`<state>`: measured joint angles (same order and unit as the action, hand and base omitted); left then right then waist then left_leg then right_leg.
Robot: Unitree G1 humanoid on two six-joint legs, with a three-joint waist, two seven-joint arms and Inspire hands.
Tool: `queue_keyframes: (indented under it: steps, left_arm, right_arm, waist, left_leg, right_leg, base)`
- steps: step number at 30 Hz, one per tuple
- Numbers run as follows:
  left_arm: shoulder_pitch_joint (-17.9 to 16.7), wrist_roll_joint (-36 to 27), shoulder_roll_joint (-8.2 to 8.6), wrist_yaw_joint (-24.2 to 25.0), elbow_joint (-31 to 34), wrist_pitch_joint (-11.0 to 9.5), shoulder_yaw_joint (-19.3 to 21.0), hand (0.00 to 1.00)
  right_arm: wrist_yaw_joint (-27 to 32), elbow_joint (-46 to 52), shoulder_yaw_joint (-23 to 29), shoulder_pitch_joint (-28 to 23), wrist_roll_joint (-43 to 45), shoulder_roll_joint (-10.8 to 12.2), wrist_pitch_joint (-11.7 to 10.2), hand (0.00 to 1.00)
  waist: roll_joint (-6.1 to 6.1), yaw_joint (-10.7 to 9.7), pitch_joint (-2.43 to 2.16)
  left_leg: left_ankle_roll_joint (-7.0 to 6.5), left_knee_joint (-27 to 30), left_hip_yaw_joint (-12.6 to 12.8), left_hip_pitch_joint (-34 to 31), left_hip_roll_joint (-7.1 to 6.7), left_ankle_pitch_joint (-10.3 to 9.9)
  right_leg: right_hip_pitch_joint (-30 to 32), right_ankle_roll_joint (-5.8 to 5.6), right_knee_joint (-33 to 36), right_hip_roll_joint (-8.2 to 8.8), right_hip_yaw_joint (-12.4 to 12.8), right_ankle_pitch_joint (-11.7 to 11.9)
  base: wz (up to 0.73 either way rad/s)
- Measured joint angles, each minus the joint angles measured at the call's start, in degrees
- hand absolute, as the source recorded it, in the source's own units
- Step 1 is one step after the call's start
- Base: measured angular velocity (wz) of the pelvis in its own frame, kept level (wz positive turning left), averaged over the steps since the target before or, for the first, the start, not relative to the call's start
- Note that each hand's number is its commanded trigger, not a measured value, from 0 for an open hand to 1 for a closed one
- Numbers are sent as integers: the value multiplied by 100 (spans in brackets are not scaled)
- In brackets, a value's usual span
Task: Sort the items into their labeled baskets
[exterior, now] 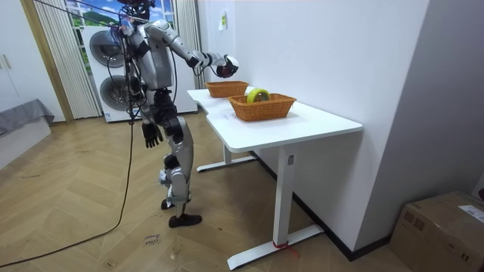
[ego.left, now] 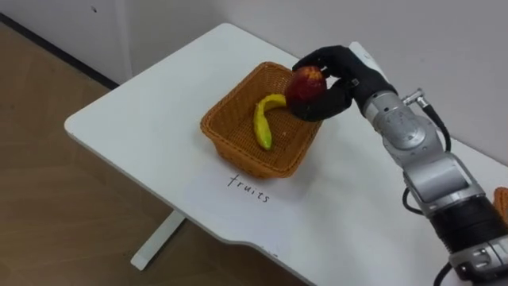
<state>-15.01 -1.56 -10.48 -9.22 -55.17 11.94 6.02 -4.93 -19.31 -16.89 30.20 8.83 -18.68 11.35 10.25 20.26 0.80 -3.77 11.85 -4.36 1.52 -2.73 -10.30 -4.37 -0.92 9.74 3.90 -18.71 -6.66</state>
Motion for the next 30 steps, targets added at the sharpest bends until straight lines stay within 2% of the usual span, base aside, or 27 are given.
queue_keyframes:
  steps: [4, 10, 11, 13, 14, 15, 16, 18, 30]
  left_arm:
    - [67, -5, -17, -36, 12, 24, -3, 0]
    - [201, -6, -31, -75, 14, 16, -8, 0]
    - [220, -6, -32, -82, 21, 12, -10, 0]
    - [220, -6, -39, -89, 32, 5, -11, 0]
    - [213, -6, -46, -95, 33, 5, -11, 0]
    - [204, -6, -52, -109, 34, 5, -12, 0]
    - [205, -6, -53, -116, 34, 6, -8, 0]
    - [200, -5, -63, -126, 34, 6, -5, 0]
    - [203, -7, -183, -124, -11, 7, -9, 0]
  right_arm:
    - [-2, -4, -223, 7, 16, 9, 16, 100]
    - [-20, -24, -643, 7, 8, 19, 16, 100]
    - [-20, -24, -660, 7, 7, 19, 16, 78]
    - [-18, -25, -660, 8, -4, 19, 16, 55]
    - [-15, -25, -660, 11, -7, 19, 16, 51]
    - [-13, -25, -660, 11, -17, 19, 16, 36]
    - [-12, -24, -661, 11, -19, 19, 16, 29]
    - [-12, -24, -662, 11, -18, 19, 16, 0]
    - [7, -88, -676, 11, -31, 28, 9, 0]
  waist:
    - [29, 87, -10]
    - [65, 155, 12]
    - [68, 177, 14]
    - [70, 204, 15]
    - [71, 211, 16]
    - [72, 215, 16]
    - [72, 220, 16]
    - [76, 232, 18]
    - [133, 282, 49]
  left_leg:
    - [0, -16, 34, -16, 11, 1]
    - [-14, -14, 19, -33, 7, -9]
    - [-18, -14, 16, -34, 5, -12]
    - [-26, -14, 11, -34, 4, -18]
    - [-31, -14, 4, -35, 3, -22]
    - [-35, -14, -6, -38, 1, -24]
    - [-37, -14, -9, -39, 0, -26]
    - [-44, -14, -17, -38, -1, -32]
    - [-49, -12, -19, -35, -4, -45]
  right_leg:
    - [39, 0, 0, -12, 98, 0]
    - [50, 0, -1, -11, 90, 0]
    - [50, 0, -1, -10, 88, 0]
    - [50, -1, -1, -10, 89, 0]
    - [50, -1, -1, -9, 88, 0]
    - [49, -1, -1, -8, 88, 0]
    - [50, -1, -1, -7, 90, 0]
    - [49, -1, 0, -7, 93, 0]
    - [46, -11, 0, -6, 109, -6]
  base:
    - [-5]
    - [0]
    - [0]
    - [0]
    - [4]
    - [4]
    - [4]
    - [0]
    - [0]
